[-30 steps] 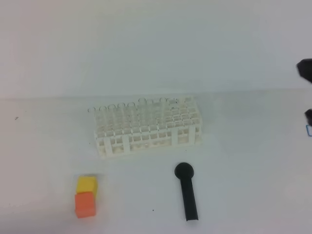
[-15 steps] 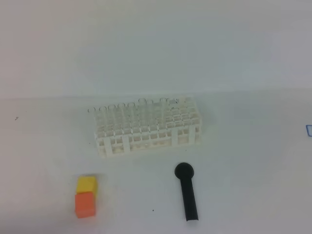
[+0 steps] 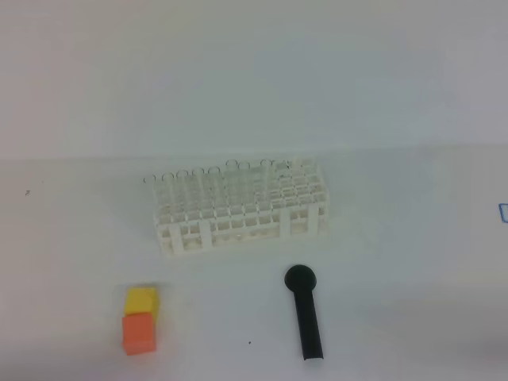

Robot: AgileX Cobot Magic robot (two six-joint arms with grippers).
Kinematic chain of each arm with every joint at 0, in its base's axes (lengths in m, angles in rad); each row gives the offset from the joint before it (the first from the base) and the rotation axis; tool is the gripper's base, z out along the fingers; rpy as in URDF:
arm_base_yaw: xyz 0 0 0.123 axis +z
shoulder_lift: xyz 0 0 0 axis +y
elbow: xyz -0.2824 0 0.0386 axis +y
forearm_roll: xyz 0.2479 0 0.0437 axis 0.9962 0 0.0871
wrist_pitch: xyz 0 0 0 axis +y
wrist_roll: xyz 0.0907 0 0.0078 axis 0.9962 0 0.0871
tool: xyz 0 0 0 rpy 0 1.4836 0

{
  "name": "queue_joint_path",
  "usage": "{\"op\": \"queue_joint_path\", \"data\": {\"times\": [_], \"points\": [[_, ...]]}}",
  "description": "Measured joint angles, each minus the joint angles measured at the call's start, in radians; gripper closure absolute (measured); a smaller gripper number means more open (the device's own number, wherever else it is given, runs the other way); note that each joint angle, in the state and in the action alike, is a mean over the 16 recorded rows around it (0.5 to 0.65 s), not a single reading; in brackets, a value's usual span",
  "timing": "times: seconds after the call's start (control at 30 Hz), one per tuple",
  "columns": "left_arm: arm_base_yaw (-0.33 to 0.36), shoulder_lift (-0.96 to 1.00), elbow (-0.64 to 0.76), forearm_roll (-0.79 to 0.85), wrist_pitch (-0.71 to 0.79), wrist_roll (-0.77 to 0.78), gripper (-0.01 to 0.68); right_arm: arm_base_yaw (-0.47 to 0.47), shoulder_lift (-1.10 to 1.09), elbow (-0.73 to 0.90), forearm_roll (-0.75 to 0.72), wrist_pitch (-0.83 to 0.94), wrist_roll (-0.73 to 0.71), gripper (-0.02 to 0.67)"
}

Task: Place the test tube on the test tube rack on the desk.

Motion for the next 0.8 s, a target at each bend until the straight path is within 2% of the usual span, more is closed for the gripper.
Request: {"op": "queue_joint_path", "data": {"times": [0.43,0.8], "points": [[0.0,0.001,0.0,0.001,0.003,-0.001,0.674,0.0,-0.251,0.046,-0.001,0.302,-0.078,0.65],[0.0,0.002,0.0,0.002,0.004,-0.001,0.674,0.0,-0.258,0.043,-0.005,0.371,-0.052,0.65]]}}
